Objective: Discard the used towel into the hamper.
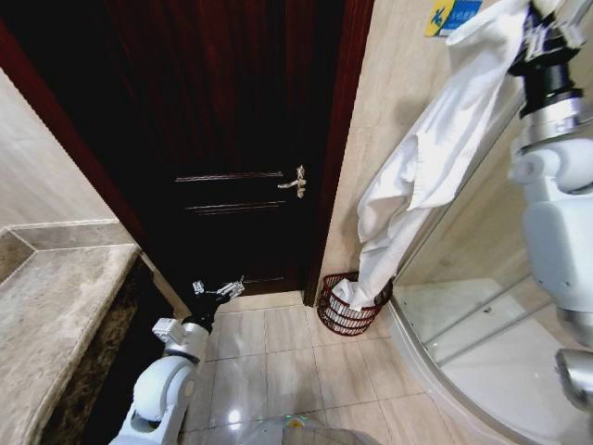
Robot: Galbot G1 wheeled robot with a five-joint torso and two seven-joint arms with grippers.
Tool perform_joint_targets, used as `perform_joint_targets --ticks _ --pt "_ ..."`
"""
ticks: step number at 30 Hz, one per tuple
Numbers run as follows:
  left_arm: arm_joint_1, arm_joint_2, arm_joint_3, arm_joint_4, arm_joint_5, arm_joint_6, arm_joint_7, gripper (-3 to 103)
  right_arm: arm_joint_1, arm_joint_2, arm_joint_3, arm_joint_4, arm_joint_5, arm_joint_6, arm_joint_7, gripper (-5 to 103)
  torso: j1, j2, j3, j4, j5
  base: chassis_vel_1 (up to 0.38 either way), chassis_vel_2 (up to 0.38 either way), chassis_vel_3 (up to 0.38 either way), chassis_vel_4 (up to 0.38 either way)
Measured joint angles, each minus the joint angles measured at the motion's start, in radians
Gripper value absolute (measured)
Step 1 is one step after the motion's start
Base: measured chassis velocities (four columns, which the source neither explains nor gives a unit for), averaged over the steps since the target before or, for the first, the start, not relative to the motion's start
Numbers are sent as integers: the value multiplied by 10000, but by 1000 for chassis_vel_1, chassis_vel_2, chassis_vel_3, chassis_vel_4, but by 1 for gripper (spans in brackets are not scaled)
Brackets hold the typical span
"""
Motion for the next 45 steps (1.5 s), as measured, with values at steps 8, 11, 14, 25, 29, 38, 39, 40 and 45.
perform_joint_targets --ticks 8,11,14,25,29,38,39,40,45 --pt "0 0 0 -1 0 -1 0 100 -525 307 431 -370 -124 261 -221 7 -1 0 -1 1 -5 0 0 0 0" --pt "0 0 0 -1 0 0 0 100 -946 303 694 -252 -113 287 -238 7 -2 1 -1 0 -4 0 0 0 0" --pt "-1 0 0 -1 1 0 0 100 -1633 216 1034 84 111 282 -252 7 -2 1 -2 0 -7 0 0 0 0" --pt "-1 0 1 0 0 0 0 100 -3505 410 1774 810 444 245 -277 7 -3 2 -2 0 -5 0 0 0 0" --pt "0 0 0 -1 0 -1 0 100 -4028 662 1923 927 485 284 -316 7 -2 1 -2 2 -6 0 0 0 0" --pt "-1 0 0 0 0 0 0 100 -5241 1144 2290 1241 482 439 -335 7 -3 2 -2 0 -6 0 0 0 0" --pt "-1 0 0 0 0 0 0 100 -5241 1144 2290 1241 482 439 -335 7 -3 2 -2 0 -6 0 0 0 0" --pt "1 0 0 0 0 0 0 100 -5418 1202 2338 1246 479 471 -336 7 -3 2 -2 0 -6 0 0 0 0" --pt "1 0 0 -1 0 -1 0 100 -6083 1526 2542 1251 428 608 -359 7 -2 2 -2 0 -4 0 0 0 0"
